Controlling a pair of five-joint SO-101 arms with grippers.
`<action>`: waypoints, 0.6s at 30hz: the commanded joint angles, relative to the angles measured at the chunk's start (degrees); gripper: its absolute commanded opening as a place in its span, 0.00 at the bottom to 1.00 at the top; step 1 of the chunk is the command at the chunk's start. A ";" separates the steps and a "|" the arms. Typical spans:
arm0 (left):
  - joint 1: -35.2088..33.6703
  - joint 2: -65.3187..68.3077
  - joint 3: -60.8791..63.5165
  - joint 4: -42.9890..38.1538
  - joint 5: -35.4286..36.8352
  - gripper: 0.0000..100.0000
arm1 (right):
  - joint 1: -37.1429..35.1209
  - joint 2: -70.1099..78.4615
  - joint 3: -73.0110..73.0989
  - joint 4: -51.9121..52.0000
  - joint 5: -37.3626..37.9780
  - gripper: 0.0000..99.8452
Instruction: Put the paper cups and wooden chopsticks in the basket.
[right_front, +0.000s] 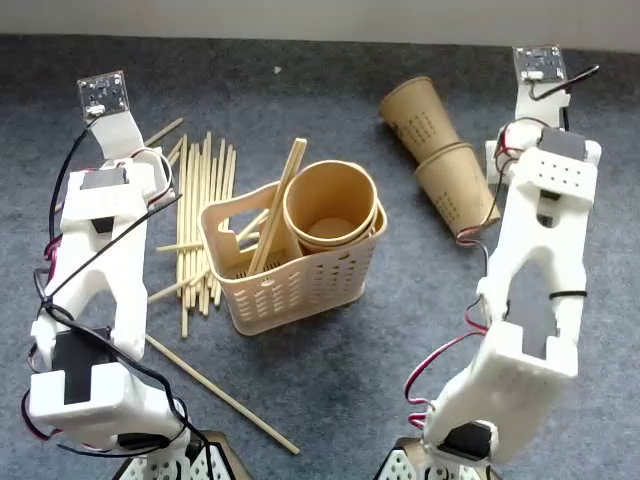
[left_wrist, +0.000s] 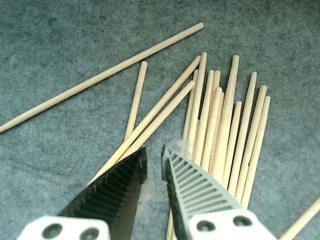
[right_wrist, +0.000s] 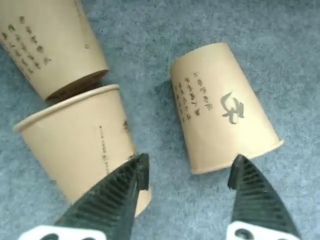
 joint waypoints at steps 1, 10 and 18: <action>0.04 -0.31 -0.22 -0.79 0.44 0.09 | 6.37 2.07 -5.32 -0.04 -0.62 0.25; 0.66 1.10 0.57 -3.08 0.26 0.09 | 8.22 8.92 -6.81 -0.92 -14.59 0.25; 0.57 2.59 -0.13 -3.96 0.26 0.09 | 5.85 12.09 -6.90 -9.80 -21.19 0.25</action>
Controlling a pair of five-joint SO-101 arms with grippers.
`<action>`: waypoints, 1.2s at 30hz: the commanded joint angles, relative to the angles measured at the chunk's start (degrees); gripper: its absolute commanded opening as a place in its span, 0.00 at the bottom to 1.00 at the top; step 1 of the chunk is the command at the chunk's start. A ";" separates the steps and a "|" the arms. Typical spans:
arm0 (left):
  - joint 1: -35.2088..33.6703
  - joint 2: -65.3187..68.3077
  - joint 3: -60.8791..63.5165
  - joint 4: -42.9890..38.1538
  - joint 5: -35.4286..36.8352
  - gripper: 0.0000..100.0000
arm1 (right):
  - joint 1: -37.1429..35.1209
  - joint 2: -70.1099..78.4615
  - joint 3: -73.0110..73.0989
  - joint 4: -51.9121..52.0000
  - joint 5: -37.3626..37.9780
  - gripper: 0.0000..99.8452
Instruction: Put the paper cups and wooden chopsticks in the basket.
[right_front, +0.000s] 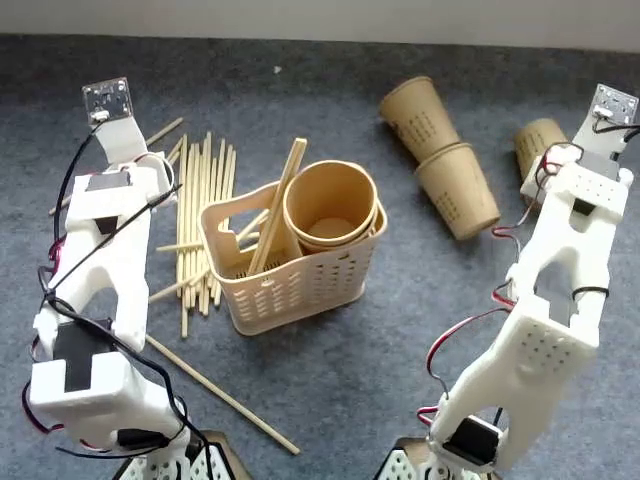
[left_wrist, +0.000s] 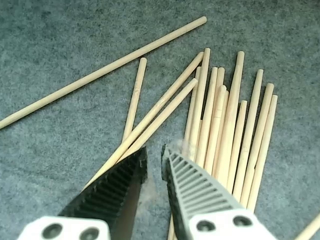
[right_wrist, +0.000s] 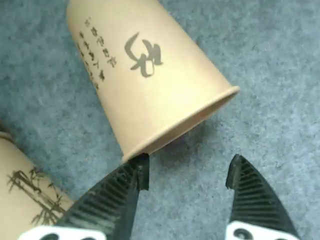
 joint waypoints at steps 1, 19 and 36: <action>0.57 -0.40 -1.10 -0.70 0.18 0.09 | -1.98 -0.57 -2.42 -3.91 -2.29 0.25; 1.01 -0.31 -1.01 -0.79 0.18 0.09 | -4.44 -0.22 -11.91 -4.35 -0.79 0.25; 1.01 -0.31 -0.84 -0.79 0.18 0.09 | -4.09 13.14 -15.96 -4.44 33.41 0.25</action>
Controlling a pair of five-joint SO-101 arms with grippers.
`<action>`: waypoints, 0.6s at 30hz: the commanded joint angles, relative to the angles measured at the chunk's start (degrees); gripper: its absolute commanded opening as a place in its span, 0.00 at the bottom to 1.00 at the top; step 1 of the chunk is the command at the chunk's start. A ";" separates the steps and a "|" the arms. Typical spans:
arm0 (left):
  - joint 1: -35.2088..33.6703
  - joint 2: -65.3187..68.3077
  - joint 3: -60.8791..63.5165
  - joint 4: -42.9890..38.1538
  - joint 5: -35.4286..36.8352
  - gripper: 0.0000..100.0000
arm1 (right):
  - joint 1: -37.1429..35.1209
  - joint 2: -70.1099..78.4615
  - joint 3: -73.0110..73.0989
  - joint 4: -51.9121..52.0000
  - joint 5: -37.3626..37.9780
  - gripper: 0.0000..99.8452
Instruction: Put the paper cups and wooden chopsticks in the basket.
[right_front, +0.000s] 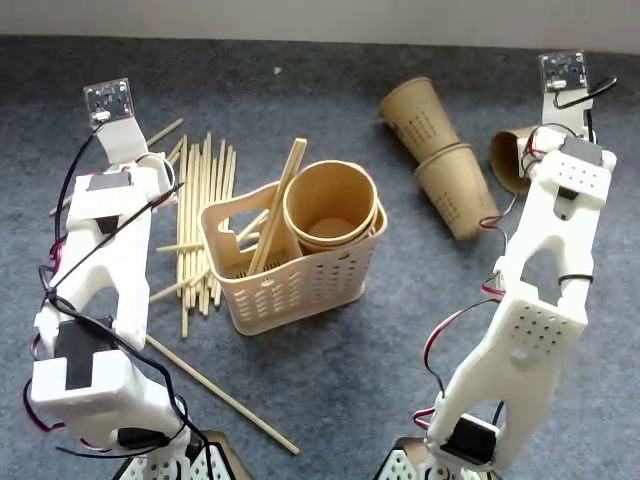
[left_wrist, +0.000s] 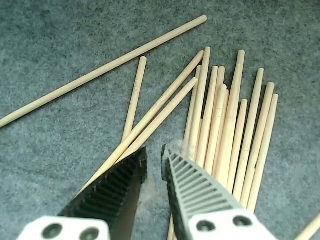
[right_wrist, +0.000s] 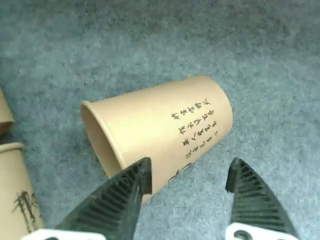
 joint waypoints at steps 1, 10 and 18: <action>1.01 -0.31 -0.84 -0.70 0.18 0.09 | -0.31 4.18 -3.91 -0.40 2.99 0.25; 1.89 -0.31 -1.01 -0.70 0.09 0.09 | -1.63 6.02 -17.54 16.04 2.90 0.25; 1.89 -0.31 -1.01 -0.70 0.09 0.09 | -4.09 6.46 -33.36 33.80 3.52 0.25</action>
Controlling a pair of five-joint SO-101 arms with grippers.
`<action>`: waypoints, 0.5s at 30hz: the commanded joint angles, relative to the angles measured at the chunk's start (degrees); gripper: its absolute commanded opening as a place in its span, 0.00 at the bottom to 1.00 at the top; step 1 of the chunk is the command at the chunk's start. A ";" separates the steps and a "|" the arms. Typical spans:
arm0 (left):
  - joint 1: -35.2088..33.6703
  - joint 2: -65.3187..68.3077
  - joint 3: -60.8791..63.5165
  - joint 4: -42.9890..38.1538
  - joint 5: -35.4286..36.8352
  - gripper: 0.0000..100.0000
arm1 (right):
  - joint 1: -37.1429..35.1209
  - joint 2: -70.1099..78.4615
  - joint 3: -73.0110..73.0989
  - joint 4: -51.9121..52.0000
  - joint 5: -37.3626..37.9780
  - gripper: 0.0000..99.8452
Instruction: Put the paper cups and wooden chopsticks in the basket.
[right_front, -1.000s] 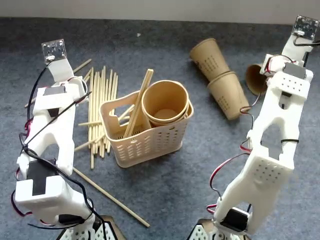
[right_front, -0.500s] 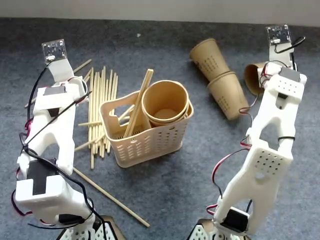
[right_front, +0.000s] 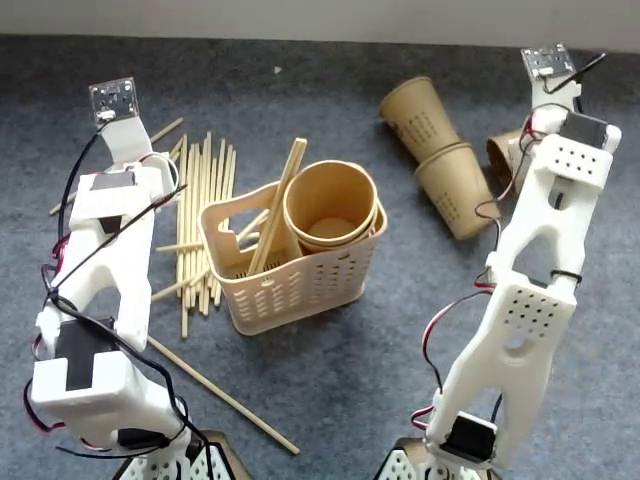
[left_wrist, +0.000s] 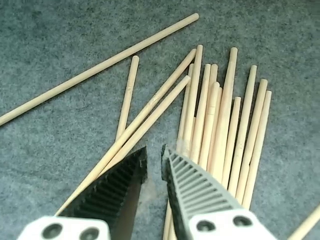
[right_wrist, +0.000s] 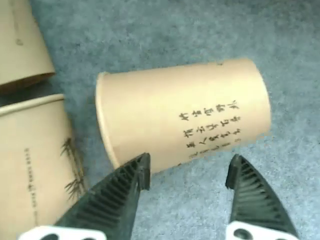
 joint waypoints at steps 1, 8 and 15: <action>1.01 -0.31 -1.01 -0.70 0.18 0.09 | -2.33 -0.84 -6.55 5.05 0.53 0.25; 0.92 -0.31 -1.01 -0.70 0.18 0.09 | -4.18 -0.84 -6.99 6.11 0.53 0.25; 0.92 -0.31 -1.01 -0.70 0.18 0.09 | -4.26 -0.75 -6.81 5.67 1.93 0.25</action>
